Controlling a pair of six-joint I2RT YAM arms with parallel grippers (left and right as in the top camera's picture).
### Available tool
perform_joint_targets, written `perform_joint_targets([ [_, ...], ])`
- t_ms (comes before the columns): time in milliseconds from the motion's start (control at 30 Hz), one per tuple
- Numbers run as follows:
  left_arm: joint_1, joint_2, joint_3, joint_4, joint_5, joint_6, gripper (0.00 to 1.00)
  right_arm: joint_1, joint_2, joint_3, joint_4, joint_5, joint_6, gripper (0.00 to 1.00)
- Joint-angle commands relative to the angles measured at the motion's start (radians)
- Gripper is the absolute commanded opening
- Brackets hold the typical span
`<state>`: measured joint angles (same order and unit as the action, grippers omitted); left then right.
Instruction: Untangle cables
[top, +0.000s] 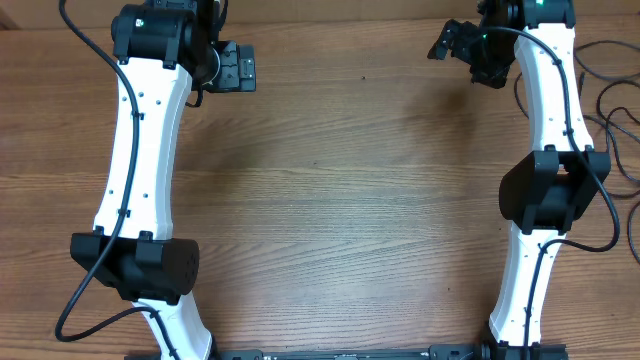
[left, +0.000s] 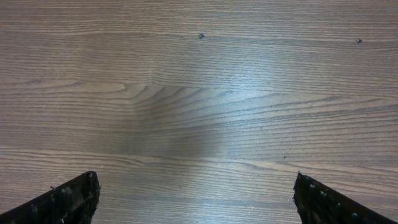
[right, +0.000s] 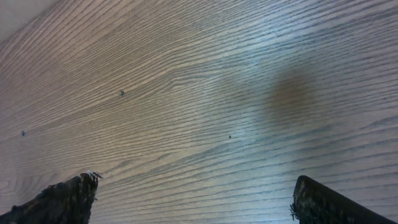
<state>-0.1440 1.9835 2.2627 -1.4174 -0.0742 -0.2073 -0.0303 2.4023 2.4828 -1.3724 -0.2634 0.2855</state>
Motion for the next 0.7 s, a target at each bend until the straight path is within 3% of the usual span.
perform_joint_targets([
  [0,-0.007,0.006,0.003,0.001,0.008,-0.006,1.00,0.000,-0.021,-0.005,0.005,-0.003,0.002,1.00],
  [667,-0.006,0.006,0.003,0.014,-0.003,-0.011,1.00,0.000,-0.021,-0.005,0.005,-0.003,0.001,1.00],
])
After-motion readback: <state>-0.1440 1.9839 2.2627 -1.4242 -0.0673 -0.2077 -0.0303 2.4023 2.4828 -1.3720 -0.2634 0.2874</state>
